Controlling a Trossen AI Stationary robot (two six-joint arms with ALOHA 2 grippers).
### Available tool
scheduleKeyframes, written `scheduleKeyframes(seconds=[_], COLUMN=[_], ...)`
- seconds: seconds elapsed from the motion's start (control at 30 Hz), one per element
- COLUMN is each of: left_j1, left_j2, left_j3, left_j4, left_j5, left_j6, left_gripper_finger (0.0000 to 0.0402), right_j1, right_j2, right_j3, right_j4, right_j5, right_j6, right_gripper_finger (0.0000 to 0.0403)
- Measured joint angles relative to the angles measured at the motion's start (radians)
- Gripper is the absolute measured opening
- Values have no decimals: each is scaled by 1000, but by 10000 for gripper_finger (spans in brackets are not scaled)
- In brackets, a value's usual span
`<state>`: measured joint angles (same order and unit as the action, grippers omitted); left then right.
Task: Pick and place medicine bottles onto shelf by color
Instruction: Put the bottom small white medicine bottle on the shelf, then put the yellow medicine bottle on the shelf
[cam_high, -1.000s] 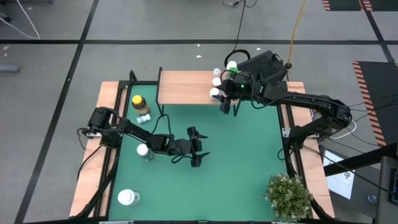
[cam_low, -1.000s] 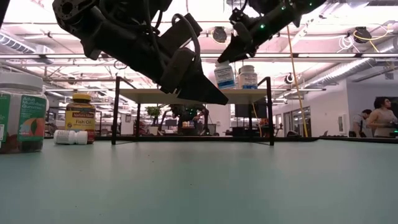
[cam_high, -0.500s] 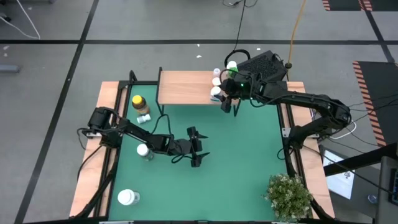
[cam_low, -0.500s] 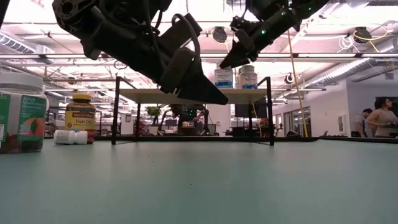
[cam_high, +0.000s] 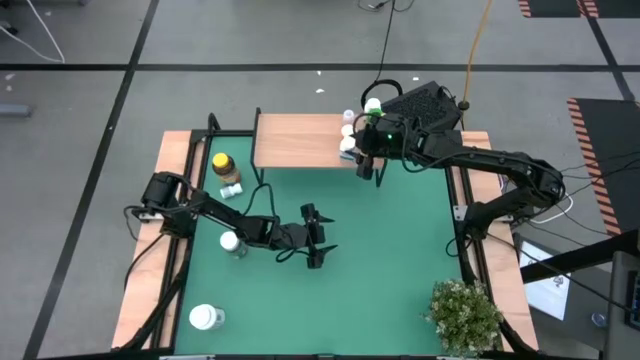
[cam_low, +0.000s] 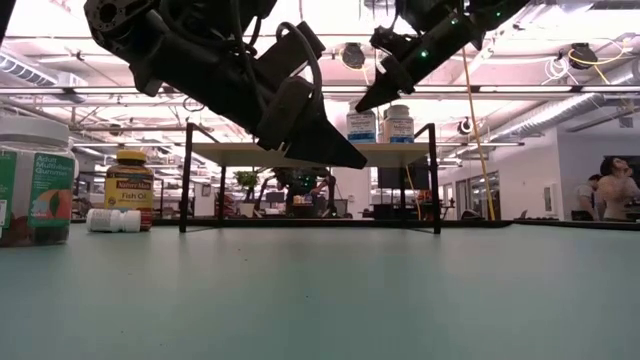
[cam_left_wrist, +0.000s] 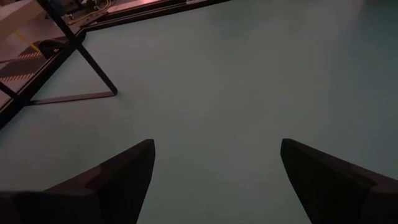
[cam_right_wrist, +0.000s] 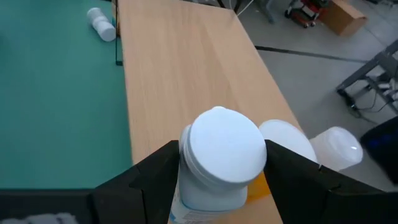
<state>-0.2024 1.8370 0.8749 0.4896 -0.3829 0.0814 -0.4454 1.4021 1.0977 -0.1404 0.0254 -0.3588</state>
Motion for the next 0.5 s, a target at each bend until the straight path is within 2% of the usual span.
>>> scheduleKeyframes(seconds=[0.5], left_j1=[0], left_j2=[0], left_j3=[0], left_j4=[0], left_j5=[0], left_j6=[-3], left_gripper_finger=[349], right_j1=[28], right_j2=[-37], right_j3=[2], right_j4=[0], right_j5=[-1], right_j6=[-32], right_gripper_finger=[228])
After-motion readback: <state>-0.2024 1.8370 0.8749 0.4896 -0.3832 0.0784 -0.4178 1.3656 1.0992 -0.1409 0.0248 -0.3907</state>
